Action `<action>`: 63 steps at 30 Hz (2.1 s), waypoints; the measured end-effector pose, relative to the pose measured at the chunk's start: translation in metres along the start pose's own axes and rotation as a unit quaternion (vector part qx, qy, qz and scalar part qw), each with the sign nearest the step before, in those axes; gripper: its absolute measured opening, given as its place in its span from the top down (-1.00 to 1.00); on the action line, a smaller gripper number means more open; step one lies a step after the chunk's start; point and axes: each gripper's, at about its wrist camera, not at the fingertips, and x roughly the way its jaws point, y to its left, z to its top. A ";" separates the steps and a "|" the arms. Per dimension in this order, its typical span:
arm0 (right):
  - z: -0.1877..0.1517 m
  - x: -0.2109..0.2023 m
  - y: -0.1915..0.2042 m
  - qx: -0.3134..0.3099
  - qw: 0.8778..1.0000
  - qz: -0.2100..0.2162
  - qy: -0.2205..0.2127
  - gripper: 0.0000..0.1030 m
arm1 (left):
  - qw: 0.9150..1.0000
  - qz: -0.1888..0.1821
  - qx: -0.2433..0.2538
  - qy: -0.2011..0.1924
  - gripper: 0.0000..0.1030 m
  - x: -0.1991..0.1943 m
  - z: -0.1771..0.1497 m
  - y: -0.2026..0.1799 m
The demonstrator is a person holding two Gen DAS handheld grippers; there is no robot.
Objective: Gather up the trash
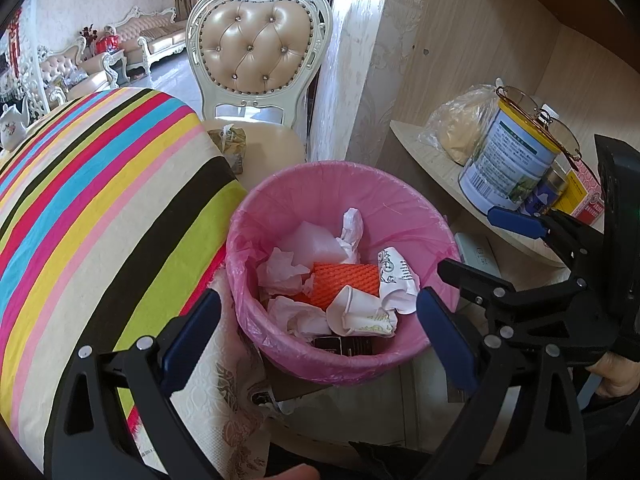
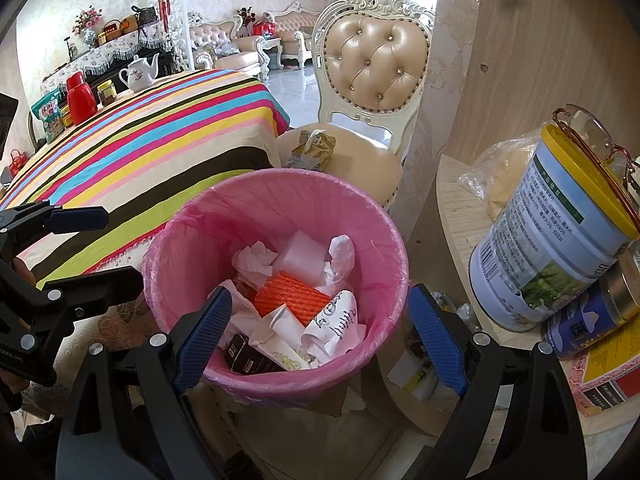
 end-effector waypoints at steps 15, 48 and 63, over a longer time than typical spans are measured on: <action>-0.001 0.000 -0.004 0.003 1.000 -0.003 0.001 -0.63 | 1.000 0.000 0.001 0.001 -0.84 0.000 -0.001 0.000; -0.004 0.006 -0.005 0.003 1.000 -0.006 0.009 -0.63 | 1.000 -0.001 0.005 -0.006 -0.84 0.001 -0.002 -0.003; -0.004 0.011 -0.007 0.005 1.000 -0.009 0.015 -0.63 | 1.000 -0.006 0.001 -0.003 -0.84 0.001 -0.002 -0.003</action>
